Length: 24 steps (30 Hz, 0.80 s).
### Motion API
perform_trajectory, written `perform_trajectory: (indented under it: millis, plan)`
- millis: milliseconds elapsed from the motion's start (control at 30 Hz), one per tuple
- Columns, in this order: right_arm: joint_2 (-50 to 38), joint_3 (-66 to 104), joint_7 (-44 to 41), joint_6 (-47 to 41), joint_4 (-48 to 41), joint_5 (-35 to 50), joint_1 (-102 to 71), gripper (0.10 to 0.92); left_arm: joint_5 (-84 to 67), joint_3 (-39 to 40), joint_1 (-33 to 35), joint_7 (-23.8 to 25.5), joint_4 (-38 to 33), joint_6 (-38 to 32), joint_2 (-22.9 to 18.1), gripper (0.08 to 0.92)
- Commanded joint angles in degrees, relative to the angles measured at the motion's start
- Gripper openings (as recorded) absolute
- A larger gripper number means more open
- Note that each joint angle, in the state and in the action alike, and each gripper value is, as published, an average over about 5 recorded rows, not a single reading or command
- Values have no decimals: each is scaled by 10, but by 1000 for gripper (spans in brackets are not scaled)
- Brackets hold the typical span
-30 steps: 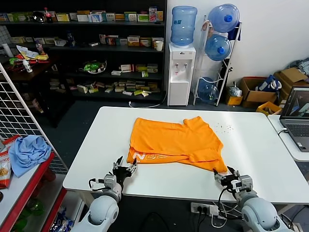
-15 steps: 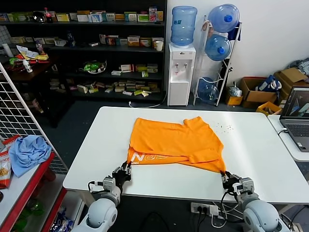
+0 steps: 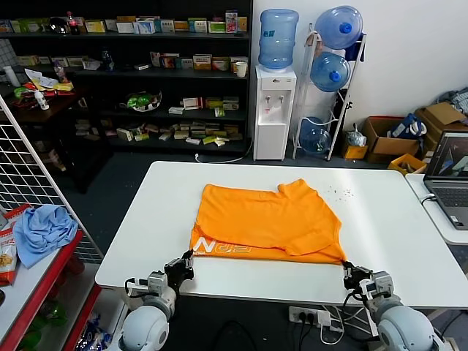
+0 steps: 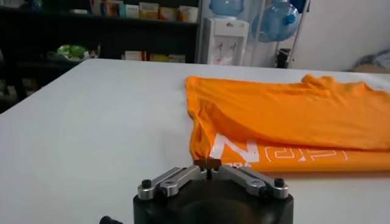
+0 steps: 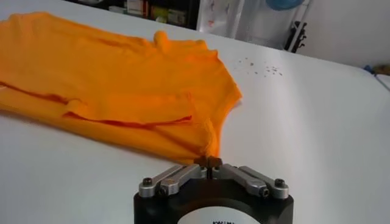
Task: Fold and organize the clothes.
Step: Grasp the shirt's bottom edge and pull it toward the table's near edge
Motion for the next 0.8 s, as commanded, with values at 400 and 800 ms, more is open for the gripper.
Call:
perform_trajectory:
  millis: [400,800]
  plan:
    - [-23,31,24,-22,89,3,-119,162,9,-19,140,-2,-142,52,56,123]
    - [-39,46,32,12,130,37,-82,502,9,-36,58,8,-144,47,56,455]
